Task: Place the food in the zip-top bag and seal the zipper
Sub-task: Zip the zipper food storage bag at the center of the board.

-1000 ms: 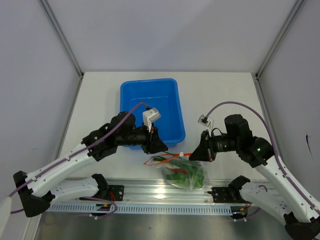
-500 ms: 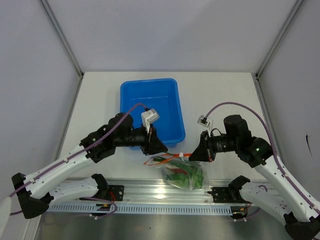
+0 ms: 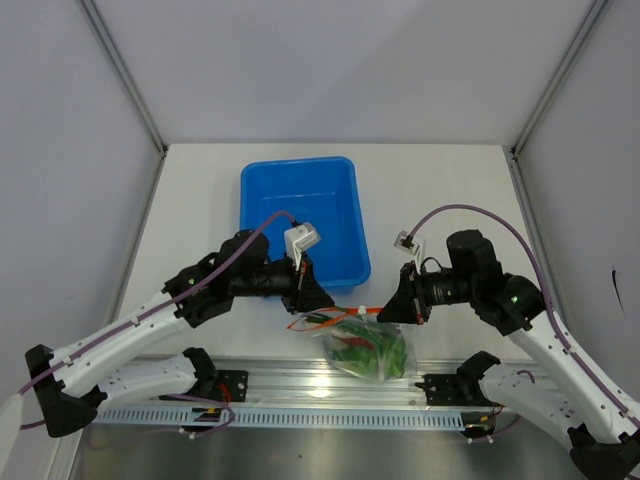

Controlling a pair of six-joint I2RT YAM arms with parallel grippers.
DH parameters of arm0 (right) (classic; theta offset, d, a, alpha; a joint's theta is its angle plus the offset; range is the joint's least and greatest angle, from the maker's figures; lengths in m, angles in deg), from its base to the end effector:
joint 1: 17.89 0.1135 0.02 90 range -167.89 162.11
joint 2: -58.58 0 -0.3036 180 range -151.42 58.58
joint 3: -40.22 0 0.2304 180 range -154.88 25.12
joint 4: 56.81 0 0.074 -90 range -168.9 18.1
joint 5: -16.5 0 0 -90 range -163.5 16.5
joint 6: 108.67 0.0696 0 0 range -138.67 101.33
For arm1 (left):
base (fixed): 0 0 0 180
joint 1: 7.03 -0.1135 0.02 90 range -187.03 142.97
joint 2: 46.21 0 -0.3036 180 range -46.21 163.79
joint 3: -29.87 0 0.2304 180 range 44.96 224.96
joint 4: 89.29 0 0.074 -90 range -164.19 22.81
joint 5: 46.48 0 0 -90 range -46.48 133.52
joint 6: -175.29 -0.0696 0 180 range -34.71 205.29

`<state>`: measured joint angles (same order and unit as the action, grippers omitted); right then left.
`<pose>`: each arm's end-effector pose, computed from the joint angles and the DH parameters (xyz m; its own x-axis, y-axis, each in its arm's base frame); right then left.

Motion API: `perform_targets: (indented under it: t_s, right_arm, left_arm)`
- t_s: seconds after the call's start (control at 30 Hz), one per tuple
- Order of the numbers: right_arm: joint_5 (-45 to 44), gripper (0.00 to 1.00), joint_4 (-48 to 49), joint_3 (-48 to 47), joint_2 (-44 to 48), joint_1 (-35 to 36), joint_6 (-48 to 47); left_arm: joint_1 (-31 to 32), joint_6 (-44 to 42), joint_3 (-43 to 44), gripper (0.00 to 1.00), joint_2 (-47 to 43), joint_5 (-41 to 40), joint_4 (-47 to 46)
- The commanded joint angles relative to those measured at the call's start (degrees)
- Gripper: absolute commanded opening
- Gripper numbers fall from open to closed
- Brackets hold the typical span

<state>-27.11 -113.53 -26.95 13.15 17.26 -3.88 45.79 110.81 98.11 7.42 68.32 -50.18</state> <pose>0.0699 0.1108 0.3452 -0.6784 -0.2623 -0.6862 -0.7333 0.2993 0.6105 0.0902 -0.1672 0.3592 -0.6371 0.1928 -0.7462 0.7529 0.3630 -0.5490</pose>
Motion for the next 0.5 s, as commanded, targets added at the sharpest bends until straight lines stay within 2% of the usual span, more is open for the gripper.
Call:
perform_targets:
  t_s: [0.0,0.03,0.47]
  right_arm:
    - [0.7,0.00,2.4,-1.1,0.5,0.4,0.2]
    - [0.6,0.00,2.3,-1.1,0.7,0.3,0.2]
    - [-0.7,0.00,6.6,-1.9,2.6,0.4,3.1]
  left_arm:
    - [0.4,0.5,-0.1,0.06,-0.4,0.6,-2.0]
    - [0.6,0.4,-0.3,0.01,-0.4,0.5,-1.8]
    - [3.2,-0.1,-3.0,0.01,-0.8,-2.0,0.5]
